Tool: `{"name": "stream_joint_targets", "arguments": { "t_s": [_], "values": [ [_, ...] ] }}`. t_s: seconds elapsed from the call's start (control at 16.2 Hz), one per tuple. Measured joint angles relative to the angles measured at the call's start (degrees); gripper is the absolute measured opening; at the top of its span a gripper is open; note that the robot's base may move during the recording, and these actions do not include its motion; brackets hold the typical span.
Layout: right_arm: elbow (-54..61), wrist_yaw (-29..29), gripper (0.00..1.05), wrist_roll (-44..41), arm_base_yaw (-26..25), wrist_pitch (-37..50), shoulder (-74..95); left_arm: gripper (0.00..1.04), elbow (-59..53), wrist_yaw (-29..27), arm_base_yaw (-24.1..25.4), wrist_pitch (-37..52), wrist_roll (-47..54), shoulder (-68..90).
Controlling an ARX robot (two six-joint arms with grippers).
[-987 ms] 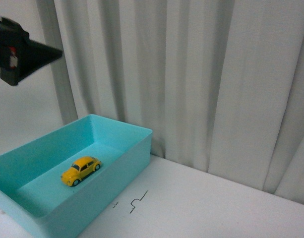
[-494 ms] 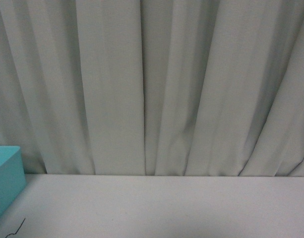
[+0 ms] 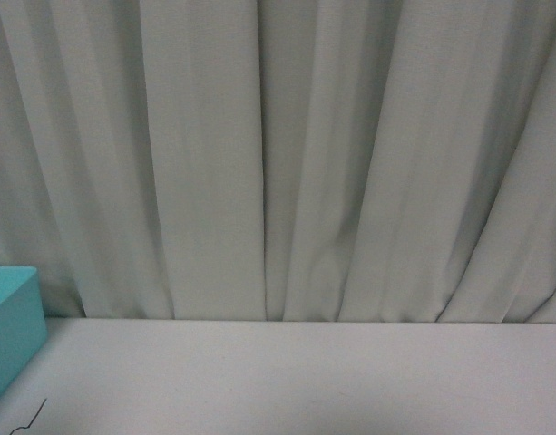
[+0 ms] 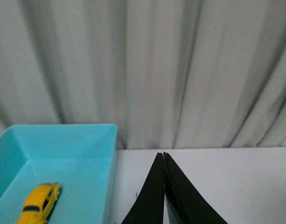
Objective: Wind up and store yellow beetle toy
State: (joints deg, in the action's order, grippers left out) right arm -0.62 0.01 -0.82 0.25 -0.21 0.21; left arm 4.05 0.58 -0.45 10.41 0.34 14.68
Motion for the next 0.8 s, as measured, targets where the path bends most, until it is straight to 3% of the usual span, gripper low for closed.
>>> {"name": "stream_joint_targets", "arguments": {
  "t_s": [0.31, 0.43, 0.8],
  "values": [
    [0.0, 0.0, 0.98, 0.0, 0.0, -0.02, 0.0, 0.02, -1.68, -0.61, 0.46, -2.45, -0.07, -4.24],
    [0.0, 0.04, 0.98, -0.02, 0.0, -0.09, 0.0, 0.02, -3.45, -0.7, 0.44, -11.13, -0.13, -14.38],
    [0.0, 0.02, 0.98, 0.0, 0.0, -0.04, 0.0, 0.02, -3.5, -0.61, 0.44, -10.58, -0.13, -14.34]
  ]
}}
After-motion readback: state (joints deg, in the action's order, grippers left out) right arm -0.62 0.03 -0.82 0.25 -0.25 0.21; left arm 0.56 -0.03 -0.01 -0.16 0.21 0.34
